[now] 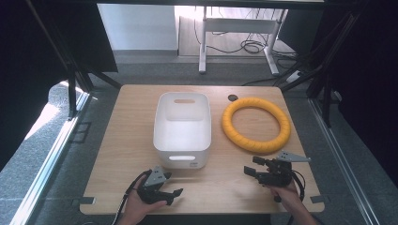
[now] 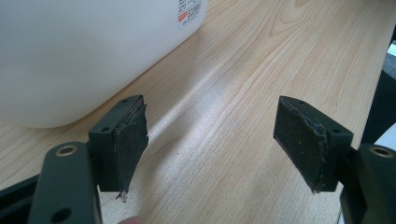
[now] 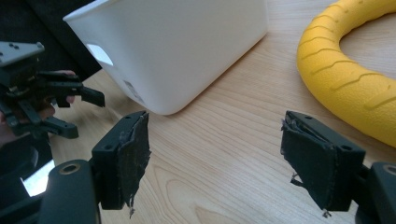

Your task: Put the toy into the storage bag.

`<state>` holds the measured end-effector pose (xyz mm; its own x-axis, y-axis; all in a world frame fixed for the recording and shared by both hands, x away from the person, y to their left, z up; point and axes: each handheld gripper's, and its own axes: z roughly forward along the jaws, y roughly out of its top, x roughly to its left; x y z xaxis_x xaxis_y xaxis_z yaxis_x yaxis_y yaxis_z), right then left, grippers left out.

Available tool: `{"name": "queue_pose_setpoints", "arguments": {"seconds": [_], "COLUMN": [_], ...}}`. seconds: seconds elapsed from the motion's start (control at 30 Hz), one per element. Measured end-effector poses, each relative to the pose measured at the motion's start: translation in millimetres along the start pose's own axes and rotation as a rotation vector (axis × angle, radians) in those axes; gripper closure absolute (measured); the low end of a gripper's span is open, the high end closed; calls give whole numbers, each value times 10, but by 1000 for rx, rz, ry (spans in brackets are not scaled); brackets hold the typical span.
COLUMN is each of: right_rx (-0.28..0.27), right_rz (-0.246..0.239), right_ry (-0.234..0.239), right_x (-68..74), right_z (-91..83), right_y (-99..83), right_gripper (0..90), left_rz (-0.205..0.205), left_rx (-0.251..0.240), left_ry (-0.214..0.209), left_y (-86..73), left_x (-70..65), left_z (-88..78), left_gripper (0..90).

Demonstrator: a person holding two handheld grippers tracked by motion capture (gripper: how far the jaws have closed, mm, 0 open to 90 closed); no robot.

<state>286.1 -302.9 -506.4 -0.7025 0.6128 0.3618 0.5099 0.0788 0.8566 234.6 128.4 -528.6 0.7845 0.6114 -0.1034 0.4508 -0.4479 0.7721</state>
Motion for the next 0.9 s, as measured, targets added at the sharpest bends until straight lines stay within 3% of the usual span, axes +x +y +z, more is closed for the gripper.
{"name": "queue_pose_setpoints", "arguments": {"seconds": [0.2,0.23,0.53,0.9], "right_rx": [24,29,87,222], "right_rz": [-85,-114,-218,-267], "right_ry": [-38,-52,-119,-165], "right_x": [26,33,-16,-122], "right_z": [10,19,65,209], "right_y": [16,39,229,419], "right_gripper": [229,228,224,215], "left_rz": [-1,-4,-10,-11], "left_rx": [-3,-5,-13,-4], "left_ry": [2,5,9,4], "left_y": [3,8,17,10], "left_x": [0,2,-3,-3], "left_z": [-7,-19,-45,-27], "left_gripper": [260,260,260,260]}}
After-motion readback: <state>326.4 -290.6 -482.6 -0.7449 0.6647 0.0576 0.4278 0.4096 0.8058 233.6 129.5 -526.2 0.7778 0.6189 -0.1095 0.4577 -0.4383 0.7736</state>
